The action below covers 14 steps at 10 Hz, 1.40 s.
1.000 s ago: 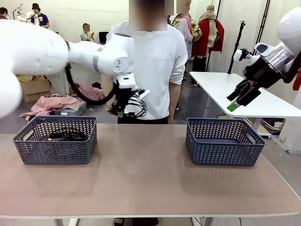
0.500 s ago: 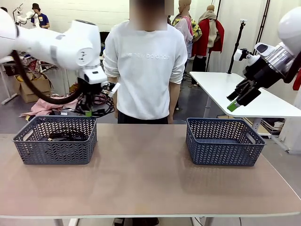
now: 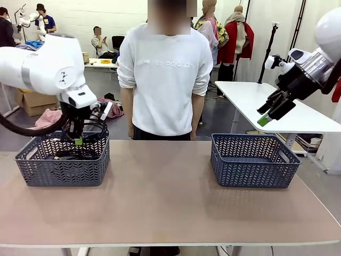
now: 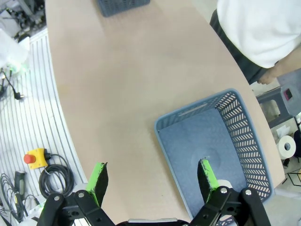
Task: Organize the cables according to human instructions.
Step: Pick up a bundle of cables and place it in the basket indicated by the human.
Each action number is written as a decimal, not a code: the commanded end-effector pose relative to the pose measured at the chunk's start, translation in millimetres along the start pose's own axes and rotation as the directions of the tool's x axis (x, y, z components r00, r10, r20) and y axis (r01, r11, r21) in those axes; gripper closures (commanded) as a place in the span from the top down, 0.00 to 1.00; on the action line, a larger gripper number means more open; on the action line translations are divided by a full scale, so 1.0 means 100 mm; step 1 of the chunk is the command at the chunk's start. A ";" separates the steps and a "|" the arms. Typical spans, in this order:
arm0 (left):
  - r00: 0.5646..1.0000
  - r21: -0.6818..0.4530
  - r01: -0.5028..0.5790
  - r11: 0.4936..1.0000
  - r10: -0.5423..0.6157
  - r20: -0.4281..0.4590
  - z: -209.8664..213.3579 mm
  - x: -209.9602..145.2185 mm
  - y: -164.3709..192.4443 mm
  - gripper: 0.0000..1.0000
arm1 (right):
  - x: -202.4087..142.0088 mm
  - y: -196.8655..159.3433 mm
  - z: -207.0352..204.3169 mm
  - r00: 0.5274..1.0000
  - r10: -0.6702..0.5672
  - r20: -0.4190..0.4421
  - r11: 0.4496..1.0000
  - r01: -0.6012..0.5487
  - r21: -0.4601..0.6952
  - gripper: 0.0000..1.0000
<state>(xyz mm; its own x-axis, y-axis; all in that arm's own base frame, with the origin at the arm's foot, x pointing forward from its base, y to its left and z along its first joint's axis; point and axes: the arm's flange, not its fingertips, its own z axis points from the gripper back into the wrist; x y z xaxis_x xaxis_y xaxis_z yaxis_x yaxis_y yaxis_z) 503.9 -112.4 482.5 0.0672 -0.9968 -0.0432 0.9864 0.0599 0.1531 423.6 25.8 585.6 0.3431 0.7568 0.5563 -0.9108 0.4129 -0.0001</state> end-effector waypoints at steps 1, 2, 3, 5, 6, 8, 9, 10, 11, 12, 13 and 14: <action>0.998 0.021 -0.050 0.999 0.049 0.032 -0.10 -0.10 -0.04 0.00 | 0.02 -0.01 0.01 1.000 0.000 -0.003 1.000 0.000 -0.003 1.00; 0.997 0.021 -0.065 0.998 0.064 0.032 -0.16 -0.17 -0.01 0.00 | 0.02 -0.01 0.01 1.000 0.000 -0.003 1.000 0.000 -0.003 1.00; 0.998 0.042 -0.056 0.998 0.054 0.040 -0.20 -0.21 0.04 0.00 | 0.02 -0.01 0.01 1.000 0.000 -0.003 1.000 0.000 -0.003 1.00; 0.999 0.035 -0.043 0.998 0.042 0.028 -0.25 -0.21 0.14 0.00 | 0.02 -0.01 0.01 1.000 0.000 -0.003 1.000 0.000 -0.003 1.00; 0.999 0.029 -0.030 0.999 0.028 0.042 -0.27 -0.24 0.17 0.00 | 0.02 -0.01 0.01 1.000 0.000 -0.003 1.000 0.000 -0.003 1.00; 0.998 0.013 -0.035 0.999 0.035 0.048 -0.30 -0.29 0.19 0.32 | 0.02 -0.01 0.01 1.000 0.000 -0.003 1.000 0.000 -0.003 1.00; 0.998 0.013 -0.041 0.999 0.040 0.043 -0.30 -0.31 0.19 0.32 | 0.02 -0.01 0.01 1.000 0.000 -0.003 1.000 0.000 -0.003 1.00; 0.998 0.008 -0.047 0.999 0.046 0.042 -0.30 -0.33 0.17 0.51 | 0.02 -0.01 0.01 1.000 0.000 -0.003 1.000 0.000 -0.003 1.00; 0.998 0.003 -0.053 0.999 0.053 0.045 -0.28 -0.36 0.15 0.35 | 0.02 -0.01 0.01 1.000 0.000 -0.003 1.000 0.000 -0.003 1.00; 0.997 0.004 -0.059 0.998 0.059 0.049 -0.27 -0.38 0.13 0.71 | 0.02 -0.01 0.01 1.000 0.000 -0.003 1.000 0.000 -0.003 1.00; 0.997 0.004 -0.060 0.998 0.060 0.049 -0.25 -0.38 0.12 0.55 | 0.02 -0.01 0.01 1.000 0.000 -0.003 1.000 0.000 -0.003 1.00; 0.997 -0.002 -0.064 0.998 0.064 0.047 -0.24 -0.38 0.12 0.91 | 0.02 -0.01 0.01 1.000 0.000 -0.003 1.000 0.000 -0.003 1.00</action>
<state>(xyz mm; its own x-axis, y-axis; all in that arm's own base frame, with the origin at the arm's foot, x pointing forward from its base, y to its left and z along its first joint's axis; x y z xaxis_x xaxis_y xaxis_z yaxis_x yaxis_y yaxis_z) 520.7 -78.0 458.9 0.1310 -0.9913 -0.0154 0.9772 0.1265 0.1703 423.6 25.8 585.7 0.3431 0.7568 0.5564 -0.9108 0.4129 -0.0001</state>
